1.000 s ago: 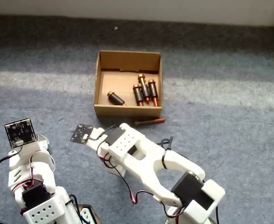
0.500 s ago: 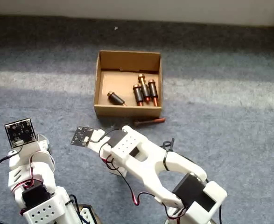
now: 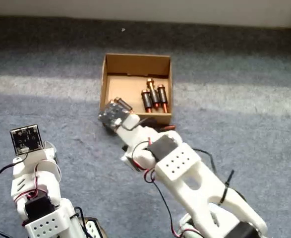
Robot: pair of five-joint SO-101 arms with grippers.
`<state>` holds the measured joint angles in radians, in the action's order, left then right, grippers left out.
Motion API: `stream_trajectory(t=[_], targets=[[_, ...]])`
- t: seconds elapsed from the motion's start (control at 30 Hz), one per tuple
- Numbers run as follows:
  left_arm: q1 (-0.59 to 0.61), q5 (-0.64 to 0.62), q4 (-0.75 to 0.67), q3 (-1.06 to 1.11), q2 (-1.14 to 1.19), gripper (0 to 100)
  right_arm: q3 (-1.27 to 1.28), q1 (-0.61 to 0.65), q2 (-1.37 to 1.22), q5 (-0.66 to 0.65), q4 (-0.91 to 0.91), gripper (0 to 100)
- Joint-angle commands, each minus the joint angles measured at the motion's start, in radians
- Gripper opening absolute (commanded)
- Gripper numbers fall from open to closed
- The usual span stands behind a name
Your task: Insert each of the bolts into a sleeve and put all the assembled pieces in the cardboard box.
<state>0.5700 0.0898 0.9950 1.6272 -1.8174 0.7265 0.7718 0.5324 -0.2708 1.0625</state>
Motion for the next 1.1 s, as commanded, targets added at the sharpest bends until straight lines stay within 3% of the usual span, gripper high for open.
stream_trajectory(t=[0.0,0.23,0.5,0.8,0.93,1.07], targets=[[-0.031,0.009,-0.018,-0.002,-0.005,16,0.045,-0.082,0.193,0.080,0.004,0.5],[-0.044,0.029,-0.012,-0.002,-0.005,16,0.168,-0.278,0.449,0.209,-0.007,0.5],[-0.196,0.032,-0.011,-0.004,-0.005,16,0.484,-0.421,0.736,0.264,-0.199,0.5],[-0.495,0.186,0.018,-0.047,-0.005,16,0.694,-0.585,1.144,0.318,-0.234,0.5],[-0.650,0.186,0.097,-0.137,-0.005,16,0.737,-0.708,1.305,0.379,-0.232,0.9],[-0.768,0.183,0.163,-0.254,-0.004,16,0.737,-0.796,1.285,0.417,-0.237,0.9]])
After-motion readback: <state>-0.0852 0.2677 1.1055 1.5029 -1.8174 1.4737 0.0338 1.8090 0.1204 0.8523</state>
